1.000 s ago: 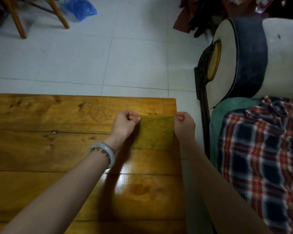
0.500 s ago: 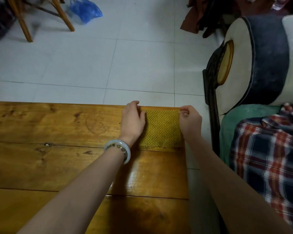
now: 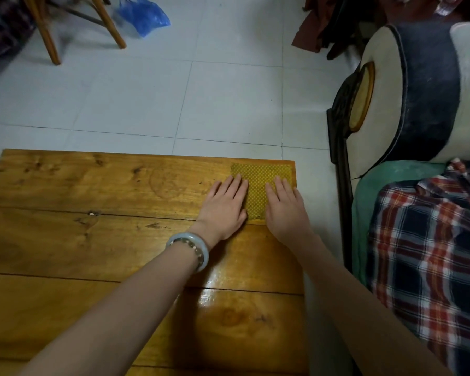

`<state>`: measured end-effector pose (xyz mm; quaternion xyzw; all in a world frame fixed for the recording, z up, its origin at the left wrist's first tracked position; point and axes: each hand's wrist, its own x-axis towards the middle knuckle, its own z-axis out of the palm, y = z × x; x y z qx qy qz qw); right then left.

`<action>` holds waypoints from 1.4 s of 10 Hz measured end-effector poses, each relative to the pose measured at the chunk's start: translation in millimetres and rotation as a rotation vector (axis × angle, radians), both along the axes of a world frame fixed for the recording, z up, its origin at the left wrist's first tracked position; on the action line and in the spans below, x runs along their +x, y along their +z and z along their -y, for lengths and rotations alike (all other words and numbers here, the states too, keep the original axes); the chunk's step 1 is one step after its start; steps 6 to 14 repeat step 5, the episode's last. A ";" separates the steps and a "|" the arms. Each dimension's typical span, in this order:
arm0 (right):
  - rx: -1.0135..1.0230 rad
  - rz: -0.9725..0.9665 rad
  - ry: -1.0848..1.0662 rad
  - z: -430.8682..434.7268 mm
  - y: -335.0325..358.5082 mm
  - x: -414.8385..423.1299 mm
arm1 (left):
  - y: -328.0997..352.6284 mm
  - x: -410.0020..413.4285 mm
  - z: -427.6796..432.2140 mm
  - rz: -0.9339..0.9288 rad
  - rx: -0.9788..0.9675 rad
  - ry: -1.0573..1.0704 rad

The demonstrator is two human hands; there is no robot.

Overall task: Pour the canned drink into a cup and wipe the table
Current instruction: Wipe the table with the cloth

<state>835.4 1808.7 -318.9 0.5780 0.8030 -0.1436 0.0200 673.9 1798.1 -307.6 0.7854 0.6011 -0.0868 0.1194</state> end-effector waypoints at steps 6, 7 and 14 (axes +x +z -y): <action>-0.267 0.052 0.087 152.8 223.3 -62.8 | 194.5 -98.3 176.0 -0.158 0.075 0.020; -0.267 0.052 0.087 152.8 223.3 -62.8 | 194.5 -98.3 176.0 -0.158 0.075 0.020; -0.267 0.052 0.087 152.8 223.3 -62.8 | 194.5 -98.3 176.0 -0.158 0.075 0.020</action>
